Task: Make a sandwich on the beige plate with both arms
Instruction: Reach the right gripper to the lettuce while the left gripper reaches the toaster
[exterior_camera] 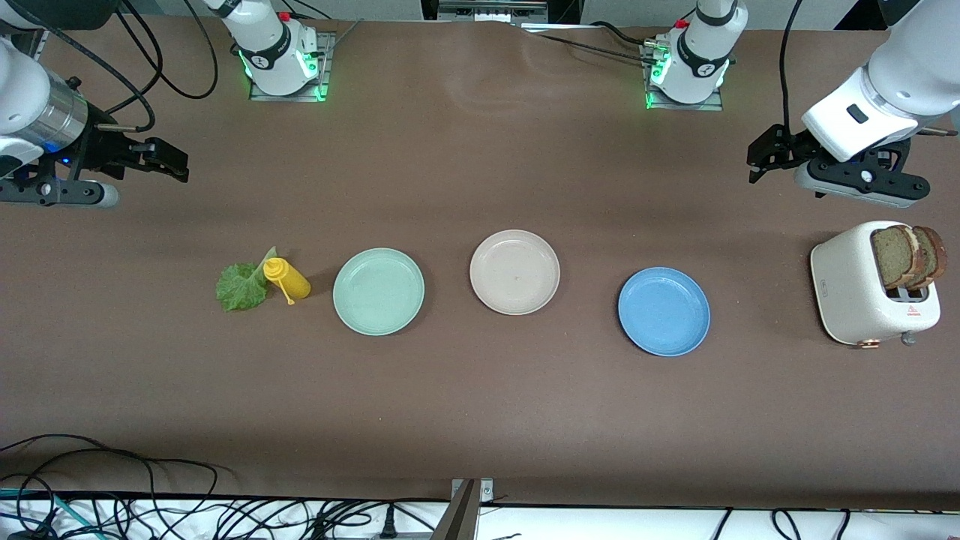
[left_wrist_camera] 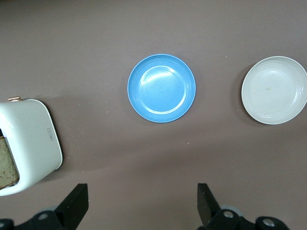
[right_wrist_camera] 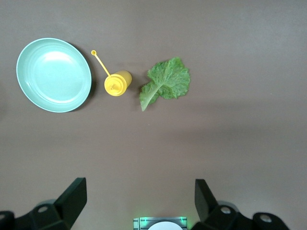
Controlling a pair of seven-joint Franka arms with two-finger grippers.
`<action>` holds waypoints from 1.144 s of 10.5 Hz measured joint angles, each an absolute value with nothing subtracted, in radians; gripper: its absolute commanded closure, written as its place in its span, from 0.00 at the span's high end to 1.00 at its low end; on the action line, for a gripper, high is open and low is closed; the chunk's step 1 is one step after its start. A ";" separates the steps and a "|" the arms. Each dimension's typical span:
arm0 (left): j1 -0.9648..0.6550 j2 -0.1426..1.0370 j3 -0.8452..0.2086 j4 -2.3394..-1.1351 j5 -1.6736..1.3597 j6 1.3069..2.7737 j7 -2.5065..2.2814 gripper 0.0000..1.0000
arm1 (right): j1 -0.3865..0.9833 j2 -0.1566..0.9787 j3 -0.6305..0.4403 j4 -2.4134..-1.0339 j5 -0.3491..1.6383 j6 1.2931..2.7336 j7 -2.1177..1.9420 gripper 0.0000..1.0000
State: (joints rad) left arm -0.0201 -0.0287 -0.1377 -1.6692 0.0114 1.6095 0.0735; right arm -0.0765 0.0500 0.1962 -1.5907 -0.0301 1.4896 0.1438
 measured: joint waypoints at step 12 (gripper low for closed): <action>0.156 0.031 -0.115 -1.668 0.016 1.607 0.087 1.00 | -0.079 0.253 0.064 -1.615 -0.030 1.651 0.019 1.00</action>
